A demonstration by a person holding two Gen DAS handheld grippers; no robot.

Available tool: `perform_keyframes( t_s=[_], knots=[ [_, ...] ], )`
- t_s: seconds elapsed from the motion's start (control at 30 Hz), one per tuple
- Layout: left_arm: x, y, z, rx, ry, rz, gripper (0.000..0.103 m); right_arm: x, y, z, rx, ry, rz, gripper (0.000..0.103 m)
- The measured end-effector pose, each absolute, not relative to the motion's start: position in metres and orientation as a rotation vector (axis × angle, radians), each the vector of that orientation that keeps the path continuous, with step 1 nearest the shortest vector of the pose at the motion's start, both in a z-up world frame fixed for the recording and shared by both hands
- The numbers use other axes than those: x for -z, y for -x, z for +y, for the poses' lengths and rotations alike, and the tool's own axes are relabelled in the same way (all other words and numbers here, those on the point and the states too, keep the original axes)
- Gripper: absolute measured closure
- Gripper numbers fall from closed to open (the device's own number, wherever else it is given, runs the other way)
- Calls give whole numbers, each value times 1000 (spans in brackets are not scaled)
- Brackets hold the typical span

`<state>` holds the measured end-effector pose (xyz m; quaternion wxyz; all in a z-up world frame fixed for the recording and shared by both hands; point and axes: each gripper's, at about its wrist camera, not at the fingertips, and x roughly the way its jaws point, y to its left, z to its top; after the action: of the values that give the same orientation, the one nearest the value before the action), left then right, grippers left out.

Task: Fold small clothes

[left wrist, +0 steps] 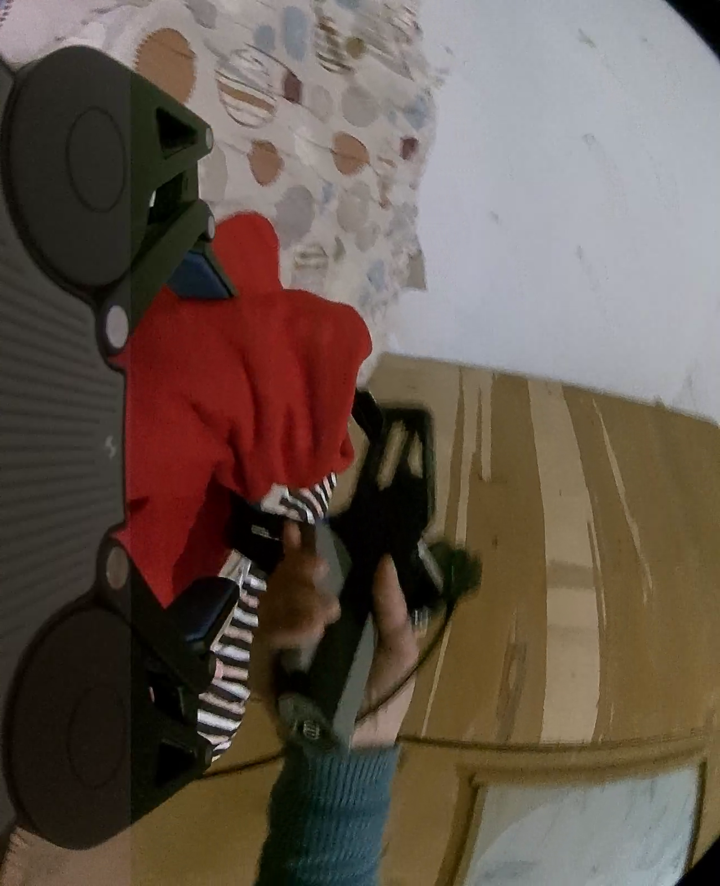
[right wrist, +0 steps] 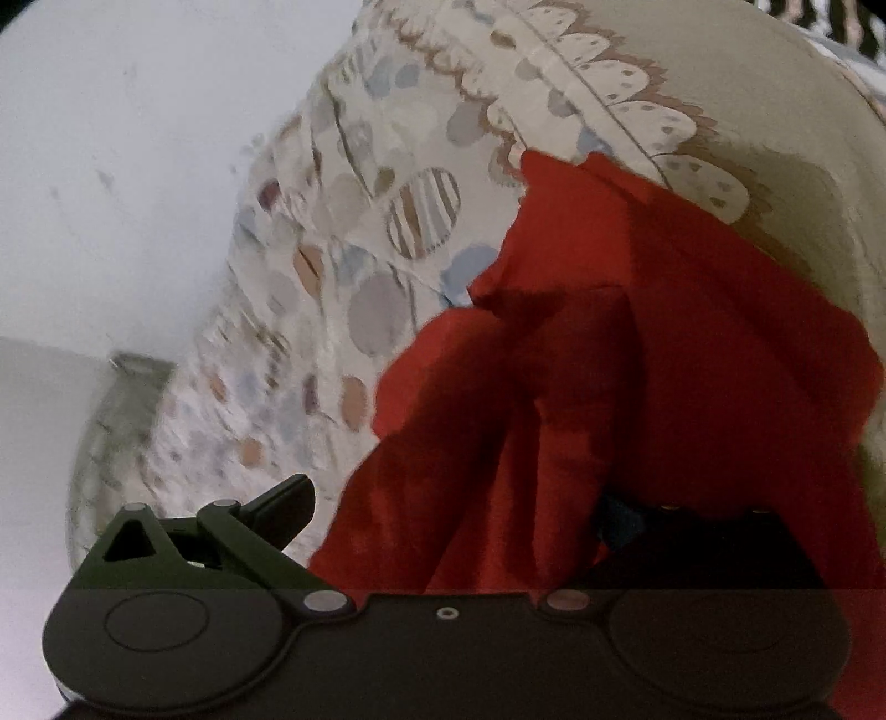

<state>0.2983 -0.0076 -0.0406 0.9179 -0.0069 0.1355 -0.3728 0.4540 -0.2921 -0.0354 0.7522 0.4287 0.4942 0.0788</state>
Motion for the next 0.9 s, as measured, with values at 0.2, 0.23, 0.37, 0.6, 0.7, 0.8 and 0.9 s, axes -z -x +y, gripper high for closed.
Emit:
perform_keyframes(
  t_s=[0.2,0.23,0.37,0.6,0.7,0.8,0.9],
  knots=[
    [34,-281,-25,830,-54,239,1,34,-450,-291,-184,-831,982,34],
    [32,-279,-27,844,-47,239,1,32,-447,-292,-195,-806,960,46],
    [29,-276,-37,881,-20,253,1,22,-438,-302,-254,-744,882,70],
    [27,-275,-74,988,-84,243,1,-9,-402,-327,-304,-539,629,74],
    [33,-277,-93,1018,-118,264,1,1,-398,-343,-289,-501,609,74],
    [42,-279,-106,1037,-147,290,1,29,-406,-355,-265,-489,657,74],
    [50,-277,-114,1049,-172,294,1,54,-409,-371,-269,-534,661,69]
  ],
)
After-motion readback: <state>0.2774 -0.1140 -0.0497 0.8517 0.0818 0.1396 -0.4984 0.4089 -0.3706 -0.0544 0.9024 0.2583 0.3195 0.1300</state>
